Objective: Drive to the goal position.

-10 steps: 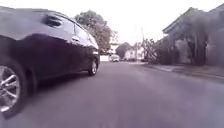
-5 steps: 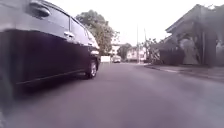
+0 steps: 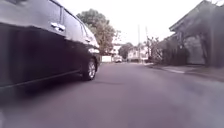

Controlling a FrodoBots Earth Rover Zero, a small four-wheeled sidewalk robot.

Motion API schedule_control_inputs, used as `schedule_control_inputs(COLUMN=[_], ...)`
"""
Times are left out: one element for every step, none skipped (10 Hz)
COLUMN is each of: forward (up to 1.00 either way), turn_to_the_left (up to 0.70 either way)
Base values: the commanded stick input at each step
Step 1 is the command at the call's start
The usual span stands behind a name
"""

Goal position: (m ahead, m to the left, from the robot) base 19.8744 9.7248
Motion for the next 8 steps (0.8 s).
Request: schedule_control_inputs(forward=[1.0,1.0,1.0,1.0,1.0,1.0,1.0,1.0], turn_to_the_left=[0.0,-0.39,-0.33,-0.18,0.0,0.0,0.0,0.0])
